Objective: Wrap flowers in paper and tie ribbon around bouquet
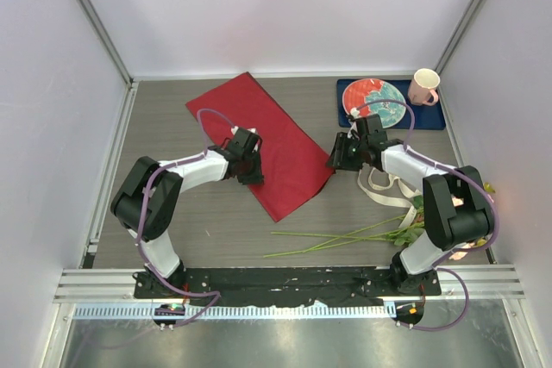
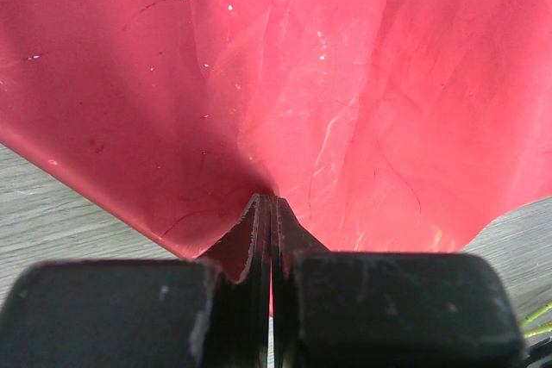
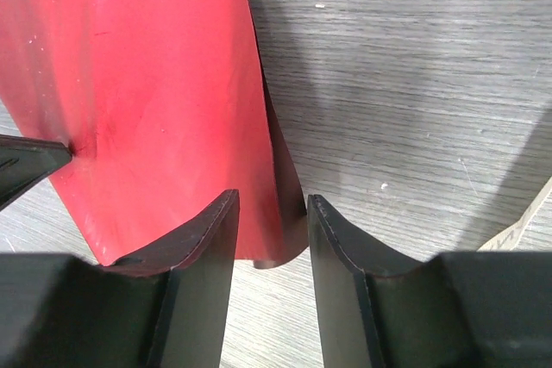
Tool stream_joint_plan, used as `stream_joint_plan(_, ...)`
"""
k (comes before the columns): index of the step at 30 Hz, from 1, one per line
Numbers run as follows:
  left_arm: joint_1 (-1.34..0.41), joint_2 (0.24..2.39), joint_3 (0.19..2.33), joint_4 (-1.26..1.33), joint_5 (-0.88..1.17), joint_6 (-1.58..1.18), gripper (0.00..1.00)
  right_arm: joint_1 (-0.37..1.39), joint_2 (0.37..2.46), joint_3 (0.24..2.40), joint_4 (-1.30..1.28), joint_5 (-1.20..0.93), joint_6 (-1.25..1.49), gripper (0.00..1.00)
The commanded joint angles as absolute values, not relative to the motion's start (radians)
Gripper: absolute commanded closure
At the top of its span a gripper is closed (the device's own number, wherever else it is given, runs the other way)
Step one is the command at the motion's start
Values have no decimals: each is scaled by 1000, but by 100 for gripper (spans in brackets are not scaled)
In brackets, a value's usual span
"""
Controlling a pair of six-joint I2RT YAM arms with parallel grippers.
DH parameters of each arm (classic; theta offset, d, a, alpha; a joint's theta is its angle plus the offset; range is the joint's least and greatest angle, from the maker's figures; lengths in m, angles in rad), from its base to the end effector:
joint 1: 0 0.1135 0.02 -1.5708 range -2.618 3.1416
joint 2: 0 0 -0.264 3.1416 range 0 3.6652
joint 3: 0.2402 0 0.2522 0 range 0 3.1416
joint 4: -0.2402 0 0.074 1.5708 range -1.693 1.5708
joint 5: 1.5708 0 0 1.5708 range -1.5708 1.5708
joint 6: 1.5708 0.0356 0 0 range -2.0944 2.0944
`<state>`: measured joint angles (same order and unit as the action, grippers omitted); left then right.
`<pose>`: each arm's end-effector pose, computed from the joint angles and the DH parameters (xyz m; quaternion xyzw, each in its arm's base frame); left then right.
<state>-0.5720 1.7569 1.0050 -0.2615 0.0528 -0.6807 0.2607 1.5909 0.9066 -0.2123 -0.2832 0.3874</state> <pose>0.2905 -0.1893 0.1565 -0.0450 0.9601 -0.1818 0.2079 0.3072 0.0922 0.1846 0.0126 0.9354 0.2305 0.2680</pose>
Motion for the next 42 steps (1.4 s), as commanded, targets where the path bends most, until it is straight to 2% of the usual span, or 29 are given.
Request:
stream_joint_plan(1,-580,1778,991,-262,34,-678,100,264,1549,936,-238,-256,364,60)
stream_joint_plan(7,-580,1784,996,-261,37,-678,100,264,1562,943,-245,-235,351,69)
stream_joint_plan(11,-580,1782,996,-265,37,-675,100,265,1563,953,-262,-192,327,64)
stream_joint_plan(21,-580,1786,999,-265,40,-675,100,288,1575,971,-264,-167,308,66)
stream_joint_plan(23,-580,1784,999,-265,40,-675,100,293,1580,977,-262,-164,304,71)
stream_joint_plan(24,-580,1786,999,-264,40,-675,100,291,1583,980,-264,-166,305,78)
stream_joint_plan(26,-580,1786,1002,-265,40,-675,100,296,1589,983,-262,-167,307,81)
stream_joint_plan(30,-580,1784,1002,-265,41,-673,100,310,1586,980,-262,-143,302,70)
stream_joint_plan(42,-580,1799,1008,-267,46,-675,100,336,1571,983,-293,-38,276,68)
